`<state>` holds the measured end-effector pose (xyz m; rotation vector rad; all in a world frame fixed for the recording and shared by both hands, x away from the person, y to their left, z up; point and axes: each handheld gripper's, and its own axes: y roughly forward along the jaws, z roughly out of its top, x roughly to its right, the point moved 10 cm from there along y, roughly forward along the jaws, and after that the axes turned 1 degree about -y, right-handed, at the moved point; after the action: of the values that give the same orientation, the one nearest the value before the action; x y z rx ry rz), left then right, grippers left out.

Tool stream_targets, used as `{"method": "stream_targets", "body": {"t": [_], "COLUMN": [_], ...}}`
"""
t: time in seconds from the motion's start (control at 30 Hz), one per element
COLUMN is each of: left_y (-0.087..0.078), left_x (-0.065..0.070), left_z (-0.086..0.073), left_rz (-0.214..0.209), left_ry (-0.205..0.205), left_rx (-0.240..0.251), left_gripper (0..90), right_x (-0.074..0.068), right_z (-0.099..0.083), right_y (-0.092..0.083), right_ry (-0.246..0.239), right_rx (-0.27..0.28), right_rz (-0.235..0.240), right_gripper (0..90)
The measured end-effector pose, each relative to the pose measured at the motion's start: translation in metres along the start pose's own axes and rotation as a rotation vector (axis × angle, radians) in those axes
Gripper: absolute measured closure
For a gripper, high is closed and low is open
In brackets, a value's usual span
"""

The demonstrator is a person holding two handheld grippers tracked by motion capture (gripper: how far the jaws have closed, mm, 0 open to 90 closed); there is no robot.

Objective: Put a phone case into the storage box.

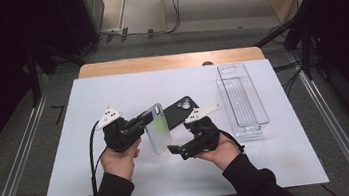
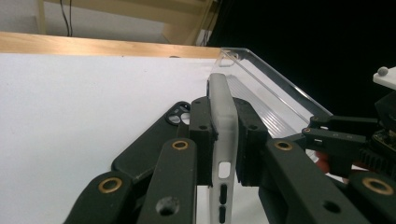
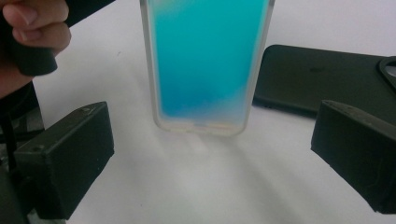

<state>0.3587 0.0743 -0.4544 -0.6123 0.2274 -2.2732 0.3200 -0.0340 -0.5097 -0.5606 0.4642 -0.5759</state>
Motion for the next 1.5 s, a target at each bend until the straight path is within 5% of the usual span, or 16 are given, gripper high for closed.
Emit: {"method": "stream_targets", "body": {"t": [0.37, 1.03, 1.27, 1.5], "left_y": [0.004, 0.011, 0.012, 0.01], "left_x": [0.015, 0.043, 0.047, 0.048], "left_z": [-0.005, -0.013, -0.014, -0.013], "left_rz": [-0.029, -0.079, -0.087, -0.101], "left_ry": [-0.018, -0.024, -0.025, -0.034], "left_rx": [-0.029, -0.061, -0.058, -0.055], "left_gripper": [80.8, 80.7, 80.6, 79.7], "right_x": [-0.002, 0.0, -0.002, -0.003], "right_z": [0.013, 0.025, 0.027, 0.029], "right_y": [-0.005, 0.002, 0.004, 0.002], "right_ry": [0.032, 0.077, 0.053, 0.036], "right_rx": [0.089, 0.147, 0.162, 0.162], "right_rz": [-0.042, -0.107, -0.104, -0.118], "right_gripper": [0.0, 0.1, 13.2, 14.4]}}
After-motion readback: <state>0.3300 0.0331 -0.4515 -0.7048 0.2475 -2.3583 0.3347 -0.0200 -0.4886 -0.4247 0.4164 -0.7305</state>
